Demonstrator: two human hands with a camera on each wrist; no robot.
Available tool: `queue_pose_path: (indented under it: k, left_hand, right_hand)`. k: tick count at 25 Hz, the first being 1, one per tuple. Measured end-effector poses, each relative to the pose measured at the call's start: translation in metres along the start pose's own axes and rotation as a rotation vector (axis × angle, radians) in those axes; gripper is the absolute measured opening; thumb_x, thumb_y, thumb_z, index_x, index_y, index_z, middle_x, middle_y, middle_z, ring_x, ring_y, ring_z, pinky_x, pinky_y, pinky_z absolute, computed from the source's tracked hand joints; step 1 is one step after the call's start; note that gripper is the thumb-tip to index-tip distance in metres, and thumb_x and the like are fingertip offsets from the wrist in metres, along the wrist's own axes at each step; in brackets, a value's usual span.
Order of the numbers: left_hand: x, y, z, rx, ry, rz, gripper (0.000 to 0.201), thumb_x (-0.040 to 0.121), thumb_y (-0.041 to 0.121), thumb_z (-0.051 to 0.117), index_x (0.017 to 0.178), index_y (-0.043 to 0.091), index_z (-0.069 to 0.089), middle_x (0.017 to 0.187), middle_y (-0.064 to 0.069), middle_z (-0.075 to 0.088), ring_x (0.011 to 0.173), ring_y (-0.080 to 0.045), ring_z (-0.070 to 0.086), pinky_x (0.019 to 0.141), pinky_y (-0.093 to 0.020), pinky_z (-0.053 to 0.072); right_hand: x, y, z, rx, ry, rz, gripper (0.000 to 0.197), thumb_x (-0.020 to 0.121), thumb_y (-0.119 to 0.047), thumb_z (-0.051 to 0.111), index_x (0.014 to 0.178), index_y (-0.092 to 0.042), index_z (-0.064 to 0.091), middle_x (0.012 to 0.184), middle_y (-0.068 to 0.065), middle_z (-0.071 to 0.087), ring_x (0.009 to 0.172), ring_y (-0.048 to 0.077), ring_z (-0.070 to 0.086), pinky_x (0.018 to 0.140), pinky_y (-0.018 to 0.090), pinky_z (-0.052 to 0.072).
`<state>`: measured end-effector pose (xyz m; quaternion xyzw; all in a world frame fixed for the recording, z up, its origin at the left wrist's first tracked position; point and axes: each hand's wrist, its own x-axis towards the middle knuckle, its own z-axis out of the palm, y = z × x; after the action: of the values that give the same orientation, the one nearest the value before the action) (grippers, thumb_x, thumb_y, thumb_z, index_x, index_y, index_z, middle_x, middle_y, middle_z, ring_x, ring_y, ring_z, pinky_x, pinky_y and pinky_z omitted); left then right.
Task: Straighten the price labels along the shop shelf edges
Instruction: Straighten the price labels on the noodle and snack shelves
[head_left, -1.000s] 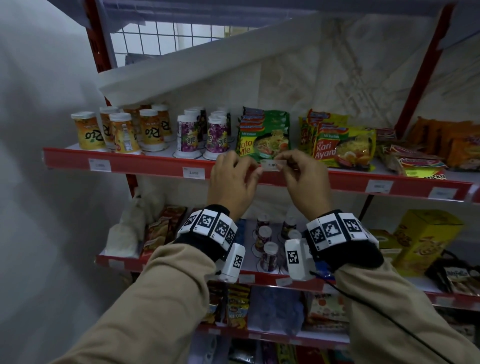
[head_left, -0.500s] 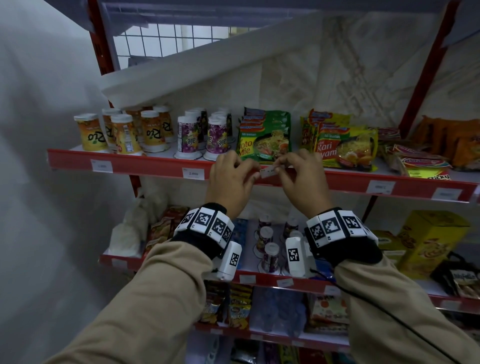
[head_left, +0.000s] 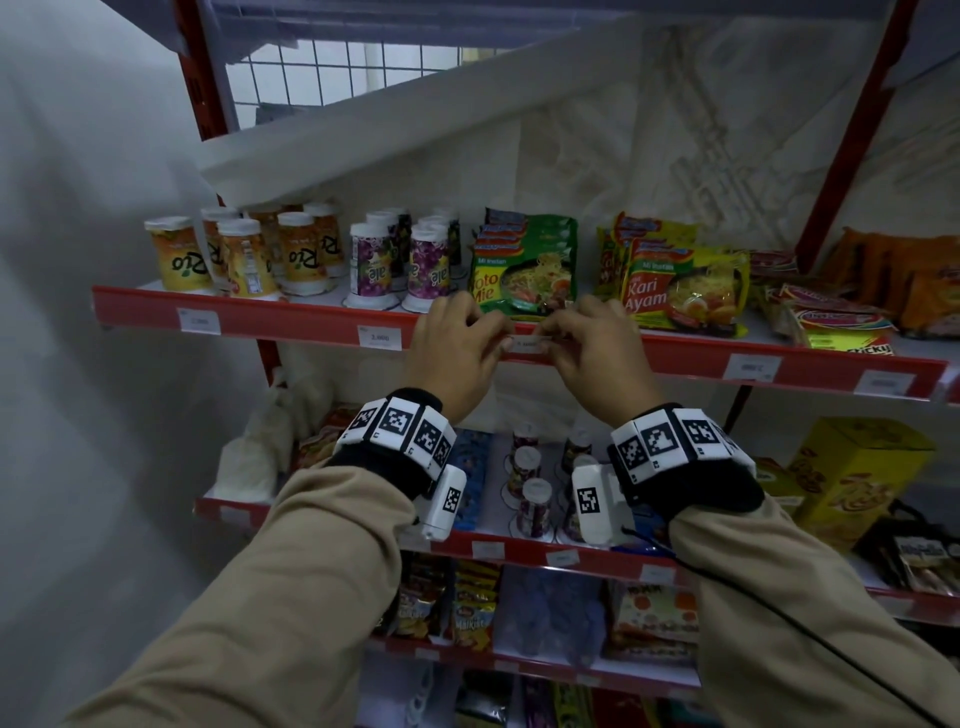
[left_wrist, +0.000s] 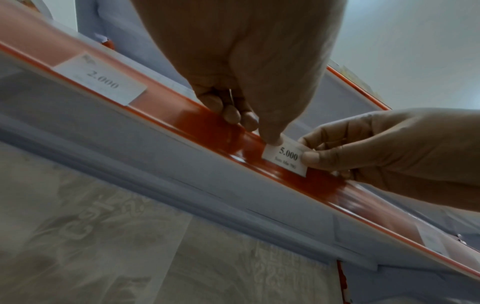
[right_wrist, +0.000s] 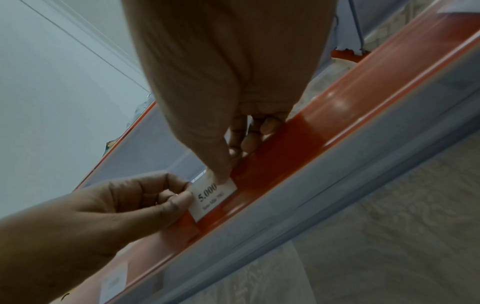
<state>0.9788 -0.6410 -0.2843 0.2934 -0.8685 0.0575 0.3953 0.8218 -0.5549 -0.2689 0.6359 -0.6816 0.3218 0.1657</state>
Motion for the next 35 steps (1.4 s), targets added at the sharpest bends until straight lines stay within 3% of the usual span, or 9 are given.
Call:
queue_pose_path:
  k: [11,21,28,32,35]
  left_hand:
    - [0.0,-0.004,-0.001,-0.013,-0.023,0.002,0.022,0.095,0.031,0.053,0.098,0.013,0.064,0.094,-0.011,0.05,0.09,-0.029,0.044,0.075,-0.034,0.03]
    - [0.002,-0.007,-0.004,-0.013,-0.014,0.065,0.02,0.093,0.027,0.056,0.1,0.01,0.063,0.094,-0.012,0.053,0.087,-0.029,0.046,0.073,-0.037,0.035]
    - [-0.001,-0.004,-0.004,0.095,0.022,0.093,0.012,0.089,0.014,0.055,0.099,0.007,0.058,0.095,-0.013,0.052,0.086,-0.03,0.046,0.069,-0.035,0.033]
    - [0.002,0.012,-0.006,0.206,0.049,0.085,0.019,0.084,0.024,0.06,0.096,0.009,0.056,0.099,-0.011,0.053,0.091,-0.029,0.047,0.074,-0.037,0.037]
    - [0.01,0.038,0.001,0.223,0.021,0.09,0.022,0.083,0.026,0.058,0.103,0.015,0.056,0.107,-0.007,0.052,0.098,-0.028,0.047,0.08,-0.038,0.037]
  right_hand:
    - [-0.001,0.001,0.002,-0.121,-0.027,-0.013,0.011,0.09,-0.024,0.059,0.097,-0.019,0.067,0.097,0.006,0.053,0.097,0.03,0.045,0.082,0.041,0.038]
    - [-0.006,0.0,0.002,-0.06,0.077,-0.002,0.014,0.084,-0.024,0.068,0.093,-0.016,0.06,0.09,0.004,0.057,0.09,0.026,0.046,0.078,0.038,0.037]
    - [-0.02,0.02,-0.015,-0.125,0.128,0.044,0.019,0.077,-0.025,0.076,0.088,-0.016,0.065,0.097,0.006,0.059,0.095,0.028,0.047,0.08,0.036,0.038]
    - [-0.034,0.043,-0.036,-0.208,0.15,0.101,0.024,0.074,-0.032,0.077,0.09,-0.019,0.065,0.101,0.004,0.059,0.101,0.031,0.046,0.081,0.044,0.041]
    - [-0.045,0.067,-0.055,-0.254,0.156,0.155,0.028,0.073,-0.038,0.077,0.09,-0.02,0.064,0.103,0.004,0.058,0.103,0.031,0.046,0.084,0.043,0.039]
